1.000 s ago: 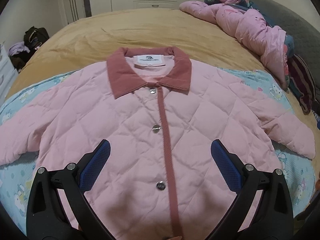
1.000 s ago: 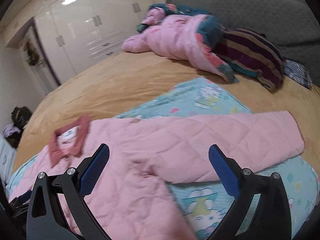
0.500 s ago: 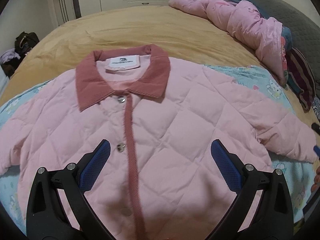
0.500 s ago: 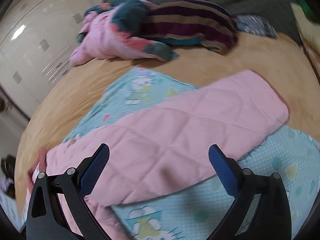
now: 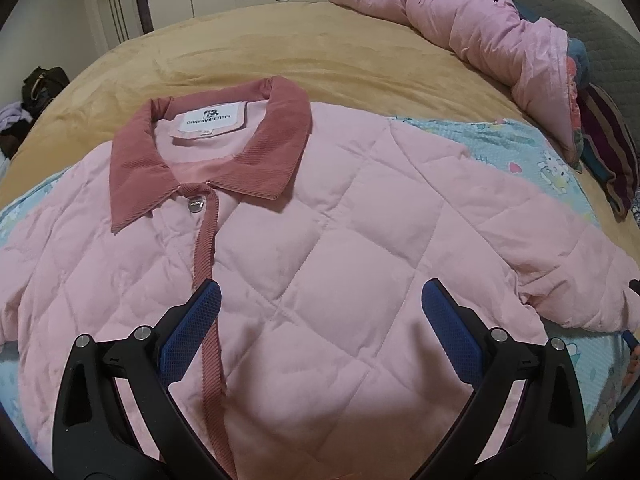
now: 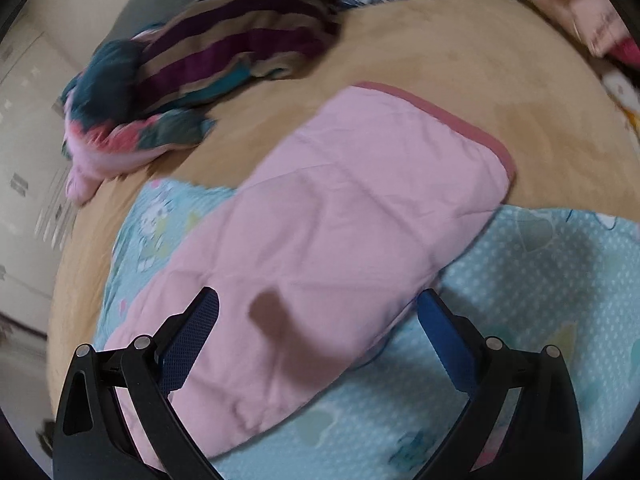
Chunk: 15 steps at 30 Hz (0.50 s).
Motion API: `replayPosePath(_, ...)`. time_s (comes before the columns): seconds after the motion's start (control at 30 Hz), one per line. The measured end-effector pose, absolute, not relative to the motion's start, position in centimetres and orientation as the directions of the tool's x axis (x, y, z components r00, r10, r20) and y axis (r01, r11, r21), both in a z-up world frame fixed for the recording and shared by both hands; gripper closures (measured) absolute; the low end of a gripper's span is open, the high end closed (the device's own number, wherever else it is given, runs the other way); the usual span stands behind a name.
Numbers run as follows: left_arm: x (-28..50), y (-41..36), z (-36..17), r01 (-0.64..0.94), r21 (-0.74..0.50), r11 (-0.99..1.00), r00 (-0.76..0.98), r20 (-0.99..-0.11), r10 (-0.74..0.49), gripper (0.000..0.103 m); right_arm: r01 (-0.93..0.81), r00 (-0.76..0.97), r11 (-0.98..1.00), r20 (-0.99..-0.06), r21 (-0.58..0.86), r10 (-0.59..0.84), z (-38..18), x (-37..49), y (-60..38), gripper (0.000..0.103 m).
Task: Fold large clothes
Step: 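Move the right gripper to the sleeve cuff nearest it, then grasp the sleeve cuff with the right gripper and lift it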
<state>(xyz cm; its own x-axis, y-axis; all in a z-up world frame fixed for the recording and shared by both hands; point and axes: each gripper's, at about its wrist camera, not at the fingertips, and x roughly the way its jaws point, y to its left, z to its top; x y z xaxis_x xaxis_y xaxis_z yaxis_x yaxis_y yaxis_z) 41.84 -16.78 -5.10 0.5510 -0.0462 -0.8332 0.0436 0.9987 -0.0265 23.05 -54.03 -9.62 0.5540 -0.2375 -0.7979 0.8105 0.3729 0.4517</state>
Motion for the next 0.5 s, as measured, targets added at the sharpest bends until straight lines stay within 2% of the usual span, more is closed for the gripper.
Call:
replayPosePath(0.1, 42.0, -16.4, -5.4, 0.029, -0.027, 0.999, 0.548, -0.835, -0.039, 0.009, 0.793, 0.593, 0.331, -0.774, 0.512, -0.221, -10.7, 22.5, -55.6, 0.004)
replayPosePath(0.23, 42.2, -15.3, -5.5, 0.008, -0.021, 1.0, 0.539, -0.842, -0.022, 0.009, 0.775, 0.624, 0.332, -0.734, 0.538, -0.267, -10.9, 22.2, -56.3, 0.006)
replayPosePath(0.3, 42.2, -14.6, -5.4, -0.007, -0.02, 1.0, 0.538, -0.843, -0.013, 0.009, 0.772, 0.631, 0.325, -0.717, 0.546, -0.296, -11.2, 21.7, -56.6, 0.021)
replayPosePath(0.33, 42.1, -14.1, -5.1, -0.014, -0.021, 1.0, 0.537, -0.843, -0.01, 0.009, 0.769, 0.637, 0.316, -0.705, 0.556, -0.311, -11.2, 21.2, -56.8, 0.044)
replayPosePath(0.37, 41.9, -13.7, -4.9, -0.017, -0.022, 1.0, 0.538, -0.843, -0.009, 0.009, 0.746, 0.665, 0.318, -0.683, 0.585, -0.301, -11.4, 21.2, -57.3, 0.058)
replayPosePath(0.47, 41.5, -12.5, -4.0, -0.03, -0.01, 1.0, 0.551, -0.835, 0.008, 0.009, 0.681, 0.731, 0.364, -0.622, 0.636, -0.282, -11.0, 21.1, -57.5, 0.073)
replayPosePath(0.5, 41.3, -12.1, -3.7, -0.036, -0.01, 0.999, 0.554, -0.833, 0.012, 0.009, 0.657, 0.752, 0.385, -0.596, 0.648, -0.281, -10.3, 21.1, -57.2, 0.075)
